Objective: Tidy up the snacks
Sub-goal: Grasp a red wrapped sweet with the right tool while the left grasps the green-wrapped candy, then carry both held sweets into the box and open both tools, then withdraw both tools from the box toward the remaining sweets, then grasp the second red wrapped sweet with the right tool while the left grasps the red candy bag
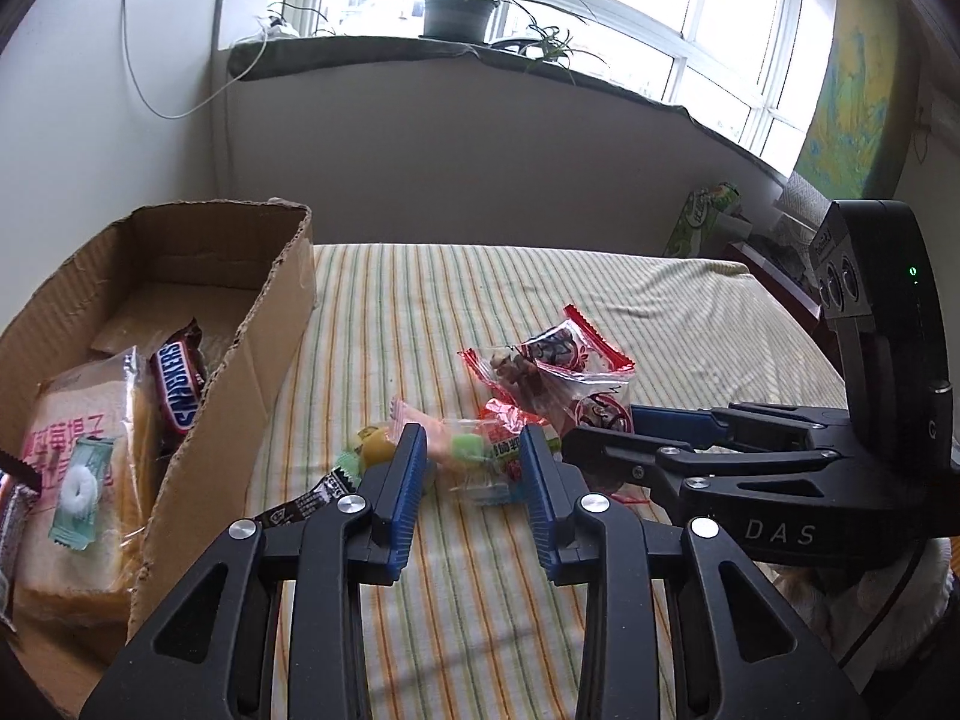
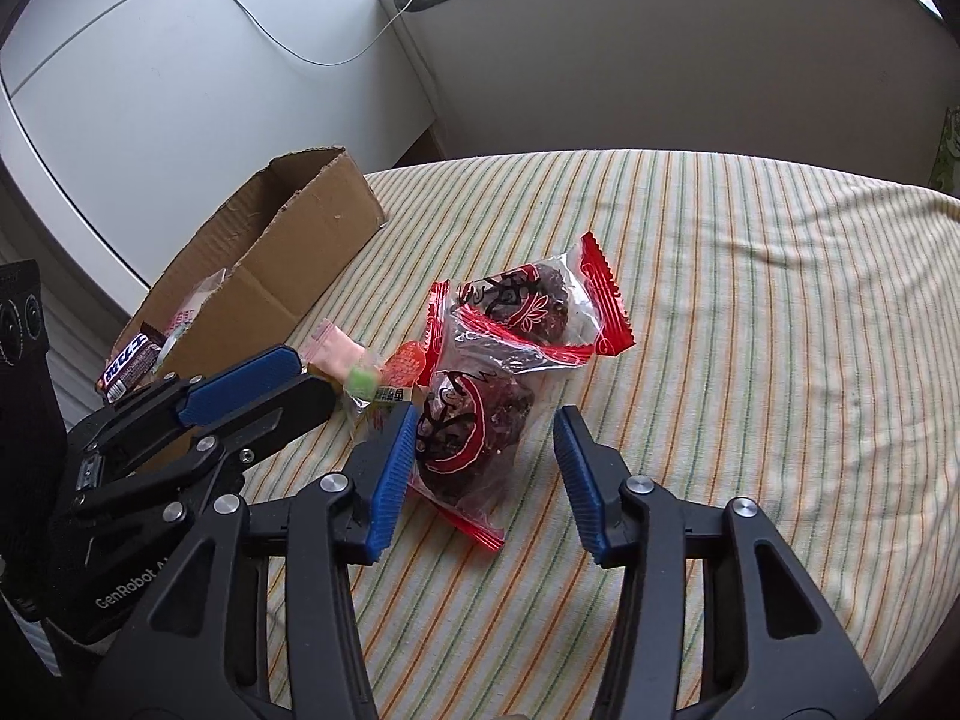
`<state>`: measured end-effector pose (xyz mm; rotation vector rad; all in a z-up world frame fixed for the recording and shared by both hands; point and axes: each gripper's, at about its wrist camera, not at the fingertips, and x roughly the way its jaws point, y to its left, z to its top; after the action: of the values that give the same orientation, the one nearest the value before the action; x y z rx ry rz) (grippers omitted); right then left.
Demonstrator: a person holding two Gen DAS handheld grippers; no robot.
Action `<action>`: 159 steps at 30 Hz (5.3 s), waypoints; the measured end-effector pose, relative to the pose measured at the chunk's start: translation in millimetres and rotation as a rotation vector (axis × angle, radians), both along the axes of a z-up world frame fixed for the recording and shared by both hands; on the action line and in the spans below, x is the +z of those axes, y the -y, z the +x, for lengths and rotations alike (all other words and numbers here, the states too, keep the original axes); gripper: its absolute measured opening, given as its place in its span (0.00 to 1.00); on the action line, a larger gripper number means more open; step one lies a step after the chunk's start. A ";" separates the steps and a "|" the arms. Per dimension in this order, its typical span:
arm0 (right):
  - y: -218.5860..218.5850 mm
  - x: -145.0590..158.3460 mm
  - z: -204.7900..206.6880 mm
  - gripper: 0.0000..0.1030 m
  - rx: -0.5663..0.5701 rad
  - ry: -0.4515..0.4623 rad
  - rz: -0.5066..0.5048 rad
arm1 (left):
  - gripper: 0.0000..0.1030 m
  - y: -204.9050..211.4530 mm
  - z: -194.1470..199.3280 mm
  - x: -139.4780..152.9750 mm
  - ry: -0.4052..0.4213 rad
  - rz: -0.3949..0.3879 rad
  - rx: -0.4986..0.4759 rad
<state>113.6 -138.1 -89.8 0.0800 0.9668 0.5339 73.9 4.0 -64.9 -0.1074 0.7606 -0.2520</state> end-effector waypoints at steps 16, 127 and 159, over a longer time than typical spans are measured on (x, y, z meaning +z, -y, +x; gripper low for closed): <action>26.1 5.9 -0.5 0.41 -0.052 0.034 -0.055 | 0.27 9.1 17.0 -18.0 -0.071 0.021 -0.039; 22.2 50.8 33.3 0.61 -0.117 0.093 0.002 | 0.42 -20.9 -21.8 43.2 0.101 -0.056 0.040; -11.4 -1.6 63.8 0.73 -0.073 -0.055 0.007 | 0.44 22.3 28.9 -21.1 -0.130 -0.039 0.011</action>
<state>177.4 -126.7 -91.4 0.1364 1.0124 0.4697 102.8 -18.2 -86.0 -0.1663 0.8845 -0.2515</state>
